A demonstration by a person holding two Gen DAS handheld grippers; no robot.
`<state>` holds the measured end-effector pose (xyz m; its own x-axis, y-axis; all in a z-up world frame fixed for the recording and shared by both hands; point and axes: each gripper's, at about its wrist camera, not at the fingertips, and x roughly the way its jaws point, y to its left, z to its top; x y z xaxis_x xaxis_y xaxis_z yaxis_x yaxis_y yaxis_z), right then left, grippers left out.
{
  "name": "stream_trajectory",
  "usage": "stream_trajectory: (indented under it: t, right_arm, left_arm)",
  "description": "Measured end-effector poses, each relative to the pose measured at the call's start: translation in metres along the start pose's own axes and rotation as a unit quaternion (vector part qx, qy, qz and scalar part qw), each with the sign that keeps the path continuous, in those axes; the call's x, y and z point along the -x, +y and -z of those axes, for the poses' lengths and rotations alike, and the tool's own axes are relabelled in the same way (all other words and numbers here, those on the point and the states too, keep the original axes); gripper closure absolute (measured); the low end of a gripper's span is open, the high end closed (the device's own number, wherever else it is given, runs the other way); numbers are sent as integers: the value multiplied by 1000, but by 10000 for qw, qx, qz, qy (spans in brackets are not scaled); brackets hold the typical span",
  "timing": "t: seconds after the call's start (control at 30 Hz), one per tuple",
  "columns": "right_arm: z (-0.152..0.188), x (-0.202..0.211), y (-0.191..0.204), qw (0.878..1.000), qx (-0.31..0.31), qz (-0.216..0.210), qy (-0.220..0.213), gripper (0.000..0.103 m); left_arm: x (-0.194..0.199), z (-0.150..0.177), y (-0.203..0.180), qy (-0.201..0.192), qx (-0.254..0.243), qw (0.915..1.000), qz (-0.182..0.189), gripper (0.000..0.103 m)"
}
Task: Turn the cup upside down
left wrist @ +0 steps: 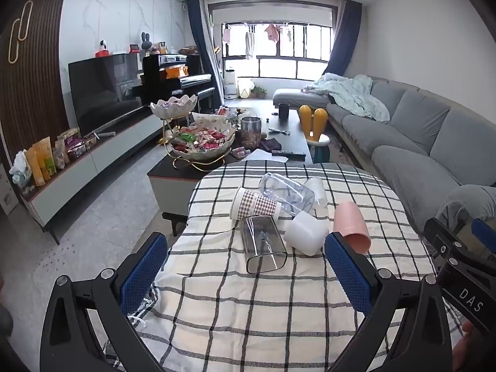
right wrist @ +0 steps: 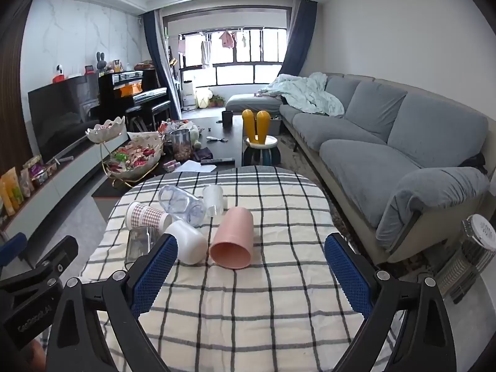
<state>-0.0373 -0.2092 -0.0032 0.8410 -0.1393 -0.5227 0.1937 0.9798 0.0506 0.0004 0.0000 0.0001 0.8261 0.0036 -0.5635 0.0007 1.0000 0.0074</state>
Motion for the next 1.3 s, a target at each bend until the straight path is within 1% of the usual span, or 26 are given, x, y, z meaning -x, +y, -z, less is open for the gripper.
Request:
stream_trajectory:
  t: [0.13, 0.53, 0.63, 0.8, 1.3]
  right_arm:
    - [0, 0, 0, 10000, 8, 8, 70, 7]
    - [0, 0, -1, 10000, -2, 5, 84, 7]
    - [0, 0, -1, 10000, -8, -2, 88, 7]
    - [0, -1, -1, 10000, -13, -2, 96, 7]
    - [0, -1, -1, 9999, -18, -7, 111, 7]
  left_arm:
    - [0, 0, 1, -35, 32, 10000, 22, 0]
    - [1, 0, 3, -41, 3, 10000, -9, 0]
    - [3, -1, 9, -28, 7, 10000, -15, 0]
    - [-2, 0, 7, -36, 5, 10000, -34, 0]
    - [-1, 1, 5, -51, -6, 10000, -66, 0]
